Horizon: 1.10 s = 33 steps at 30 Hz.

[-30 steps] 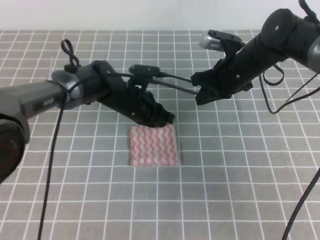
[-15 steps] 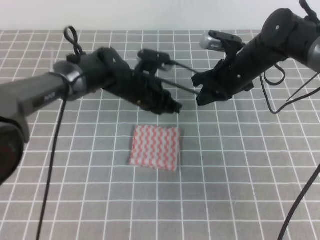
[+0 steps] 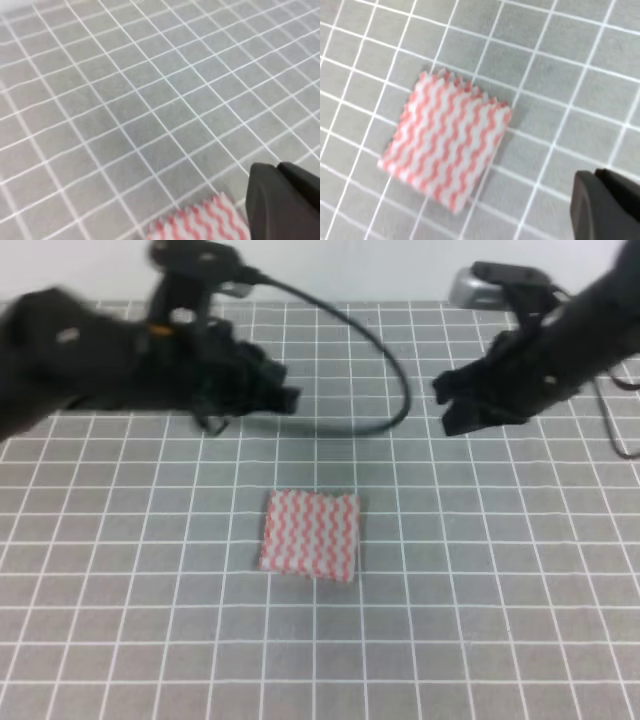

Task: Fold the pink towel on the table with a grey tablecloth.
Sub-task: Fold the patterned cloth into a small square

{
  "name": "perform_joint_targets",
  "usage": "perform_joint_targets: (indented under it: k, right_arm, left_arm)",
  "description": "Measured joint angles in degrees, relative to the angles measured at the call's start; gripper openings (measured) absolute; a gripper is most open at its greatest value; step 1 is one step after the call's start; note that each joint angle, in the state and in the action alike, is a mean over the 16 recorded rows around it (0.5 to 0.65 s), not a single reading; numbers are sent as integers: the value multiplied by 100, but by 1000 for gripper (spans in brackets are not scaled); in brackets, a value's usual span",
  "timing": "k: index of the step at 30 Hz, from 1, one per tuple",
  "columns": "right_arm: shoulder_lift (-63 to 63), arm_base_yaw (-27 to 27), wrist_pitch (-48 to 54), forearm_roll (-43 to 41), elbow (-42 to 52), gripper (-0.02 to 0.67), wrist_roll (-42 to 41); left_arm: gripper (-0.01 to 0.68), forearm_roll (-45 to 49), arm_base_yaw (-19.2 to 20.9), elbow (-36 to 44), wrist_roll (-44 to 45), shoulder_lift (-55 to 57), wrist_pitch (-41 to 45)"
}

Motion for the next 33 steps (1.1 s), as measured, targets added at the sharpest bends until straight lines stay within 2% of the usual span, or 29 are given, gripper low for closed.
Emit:
perform_joint_targets:
  k: [12,20,26,33]
  right_arm:
    - [-2604,0,-876,-33,2309,-16,-5]
    - [-4274,-3,-1436,-27,3730,-16,-100]
    - [-5494,-5,-2178,65,4807,-16,-343]
    - [-6771,-7,-3681,426,6067,-17,-768]
  left_arm:
    - [-2,-26,3,2949,-113,-3903,-954]
    - [-2,-51,3,4502,-460,-6427,-1286]
    - [-2,-70,3,5371,-629,-7532,-1435]
    - [-2,-72,4,6304,-601,-7941,-1815]
